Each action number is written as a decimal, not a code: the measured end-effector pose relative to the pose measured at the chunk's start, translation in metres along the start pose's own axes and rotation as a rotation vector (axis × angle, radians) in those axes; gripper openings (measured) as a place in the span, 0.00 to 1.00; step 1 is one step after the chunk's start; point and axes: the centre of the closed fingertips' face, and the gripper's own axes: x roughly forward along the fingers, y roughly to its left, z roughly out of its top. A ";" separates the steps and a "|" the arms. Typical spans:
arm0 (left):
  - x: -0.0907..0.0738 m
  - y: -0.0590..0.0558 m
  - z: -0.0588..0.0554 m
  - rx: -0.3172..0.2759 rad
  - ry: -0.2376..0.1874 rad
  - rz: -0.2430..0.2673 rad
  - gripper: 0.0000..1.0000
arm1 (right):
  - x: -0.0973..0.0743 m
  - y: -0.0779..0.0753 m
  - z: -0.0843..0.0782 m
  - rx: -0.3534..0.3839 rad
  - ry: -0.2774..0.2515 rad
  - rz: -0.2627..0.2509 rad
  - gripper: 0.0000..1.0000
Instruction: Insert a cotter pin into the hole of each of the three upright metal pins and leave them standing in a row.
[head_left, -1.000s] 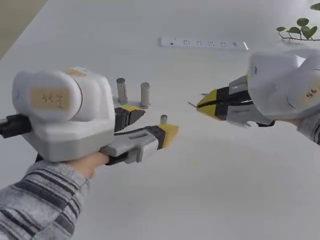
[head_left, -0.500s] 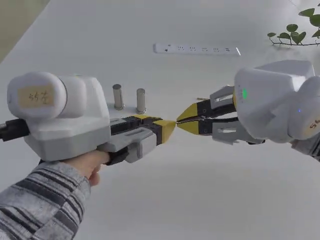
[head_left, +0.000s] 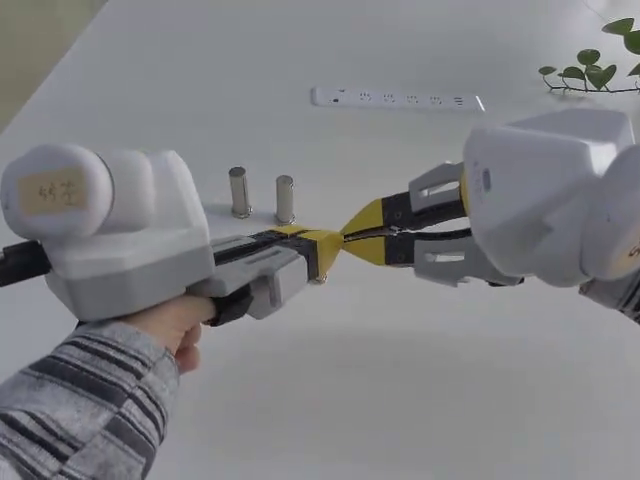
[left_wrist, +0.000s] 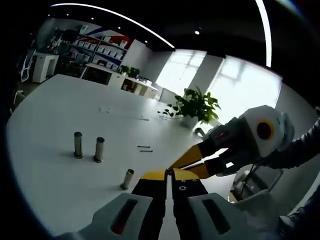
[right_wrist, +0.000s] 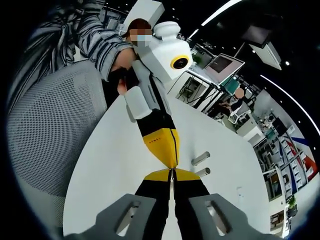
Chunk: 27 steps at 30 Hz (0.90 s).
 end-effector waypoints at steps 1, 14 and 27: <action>0.000 0.000 0.000 0.016 0.000 -0.001 0.00 | 0.000 0.000 0.000 0.009 0.000 0.001 0.00; -0.002 -0.004 -0.012 0.351 0.084 -0.029 0.00 | -0.004 0.008 -0.012 0.178 -0.005 0.073 0.03; -0.005 -0.022 -0.032 0.718 0.176 -0.151 0.00 | 0.000 0.030 -0.018 0.252 -0.017 0.203 0.08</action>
